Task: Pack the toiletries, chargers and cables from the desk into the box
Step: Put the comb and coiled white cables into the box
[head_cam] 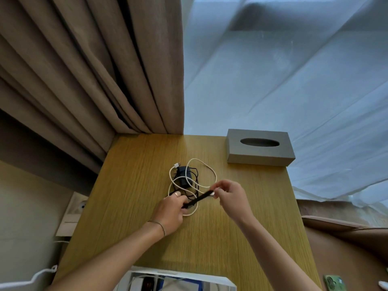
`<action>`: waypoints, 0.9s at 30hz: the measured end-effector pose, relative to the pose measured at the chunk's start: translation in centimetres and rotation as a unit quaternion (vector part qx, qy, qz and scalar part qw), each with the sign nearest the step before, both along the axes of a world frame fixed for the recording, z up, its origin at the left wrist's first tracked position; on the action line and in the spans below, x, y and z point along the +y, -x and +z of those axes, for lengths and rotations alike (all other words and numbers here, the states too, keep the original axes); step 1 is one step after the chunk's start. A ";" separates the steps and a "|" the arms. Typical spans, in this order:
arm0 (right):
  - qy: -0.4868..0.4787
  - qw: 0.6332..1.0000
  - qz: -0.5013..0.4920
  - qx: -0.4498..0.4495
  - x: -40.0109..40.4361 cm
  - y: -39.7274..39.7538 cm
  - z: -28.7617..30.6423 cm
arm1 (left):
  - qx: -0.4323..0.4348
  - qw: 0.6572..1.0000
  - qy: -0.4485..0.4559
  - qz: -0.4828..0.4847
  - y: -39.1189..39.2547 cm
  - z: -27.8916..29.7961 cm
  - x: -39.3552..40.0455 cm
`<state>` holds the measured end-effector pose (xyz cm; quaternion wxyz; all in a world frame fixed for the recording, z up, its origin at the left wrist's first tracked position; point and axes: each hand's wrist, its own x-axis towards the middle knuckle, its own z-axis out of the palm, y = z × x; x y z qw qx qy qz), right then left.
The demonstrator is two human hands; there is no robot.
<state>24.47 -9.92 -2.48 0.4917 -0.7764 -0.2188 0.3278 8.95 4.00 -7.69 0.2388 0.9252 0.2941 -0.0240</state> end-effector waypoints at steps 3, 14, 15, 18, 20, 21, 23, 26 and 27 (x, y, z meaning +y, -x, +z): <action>0.024 0.998 0.019 -0.047 1.8 0.1 -0.1 | -0.041 0.994 0.043 0.092 2.3 2.1 0.1; 0.233 0.921 0.103 -0.294 8.5 2.3 -4.8 | -0.179 0.934 0.192 0.242 7.9 8.3 -1.2; 0.247 0.913 0.112 -0.306 8.8 2.3 -5.1 | -0.181 0.932 0.198 0.245 8.3 8.7 -1.3; 0.267 0.896 0.121 -0.333 9.5 2.5 -5.6 | -0.185 0.930 0.207 0.240 9.5 9.7 -1.9; 0.276 0.887 0.126 -0.350 9.8 2.8 -5.7 | -0.182 0.933 0.212 0.228 10.1 10.4 -2.3; 0.281 0.880 0.133 -0.358 9.9 2.9 -5.7 | -0.180 0.933 0.216 0.223 10.4 10.7 -2.6; 0.292 0.867 0.151 -0.375 9.8 3.3 -5.6 | -0.176 0.933 0.231 0.213 11.1 11.3 -3.1; 0.293 0.858 0.163 -0.389 9.5 3.7 -5.3 | -0.162 0.933 0.254 0.194 12.2 12.1 -4.1; 0.286 0.859 0.164 -0.391 9.4 3.8 -5.1 | -0.154 0.937 0.255 0.182 12.6 12.3 -4.5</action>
